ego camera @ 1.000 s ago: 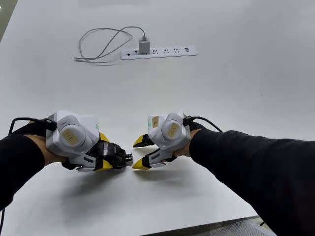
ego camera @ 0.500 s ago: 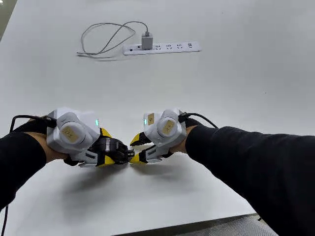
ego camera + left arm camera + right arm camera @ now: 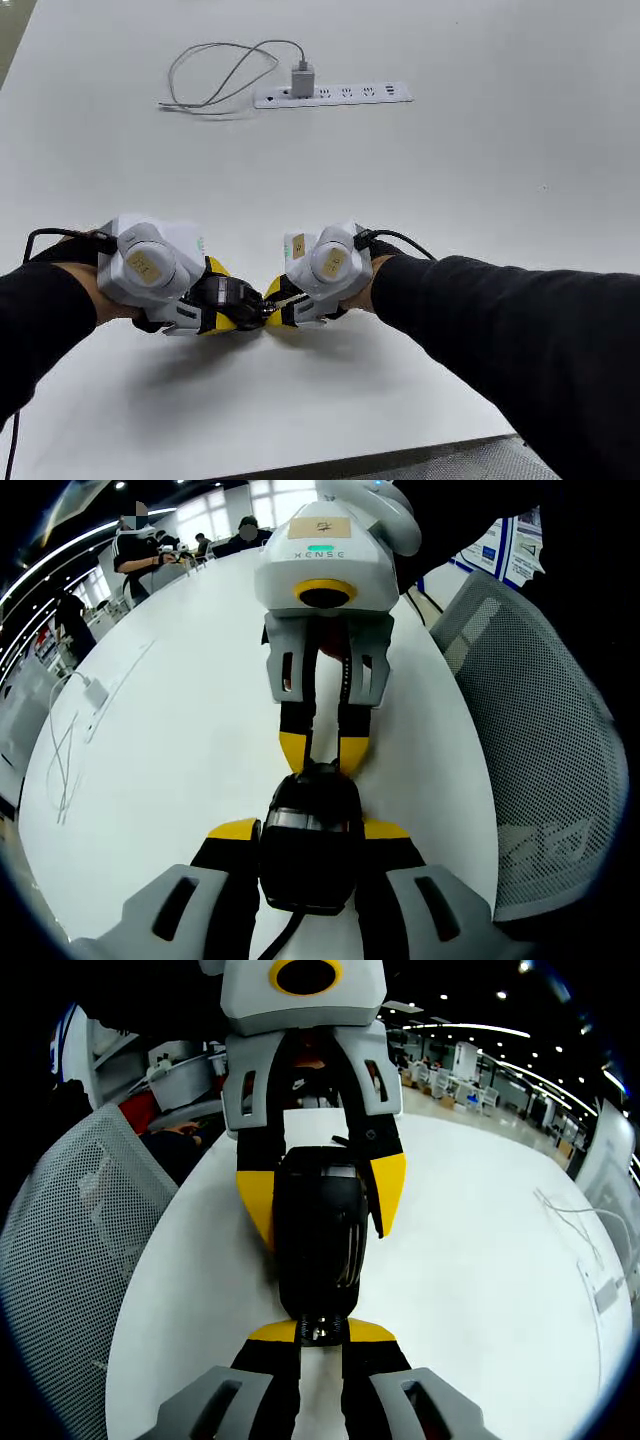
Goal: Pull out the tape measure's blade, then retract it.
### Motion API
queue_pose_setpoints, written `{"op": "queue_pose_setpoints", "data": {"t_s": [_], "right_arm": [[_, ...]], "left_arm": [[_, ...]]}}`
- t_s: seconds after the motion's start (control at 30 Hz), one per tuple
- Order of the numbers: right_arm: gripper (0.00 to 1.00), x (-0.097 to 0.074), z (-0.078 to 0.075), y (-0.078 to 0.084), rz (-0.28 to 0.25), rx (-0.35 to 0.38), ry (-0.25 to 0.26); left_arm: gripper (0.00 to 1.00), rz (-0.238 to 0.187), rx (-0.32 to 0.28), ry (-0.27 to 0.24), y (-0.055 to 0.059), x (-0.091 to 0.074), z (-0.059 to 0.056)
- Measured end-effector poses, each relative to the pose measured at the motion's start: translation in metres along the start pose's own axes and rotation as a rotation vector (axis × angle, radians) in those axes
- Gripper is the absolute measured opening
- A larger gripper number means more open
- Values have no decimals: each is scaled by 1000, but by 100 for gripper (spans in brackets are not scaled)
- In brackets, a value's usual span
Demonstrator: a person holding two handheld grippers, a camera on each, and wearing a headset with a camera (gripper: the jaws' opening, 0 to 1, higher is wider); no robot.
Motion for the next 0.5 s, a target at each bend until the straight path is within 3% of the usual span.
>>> {"op": "queue_pose_setpoints", "data": {"t_s": [0.5], "right_arm": [[9,-3,1,2,4,40,-2]], "left_arm": [[31,13,15,12,0,-1,0]]}}
Point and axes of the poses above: the centre of the closed fingertips' face, and the gripper's own axes: x roughly forward along the fingers, z roughly to its left, y roughly out of its underside, the point moved 5 cm from there along -x, roughly backward along the fingers
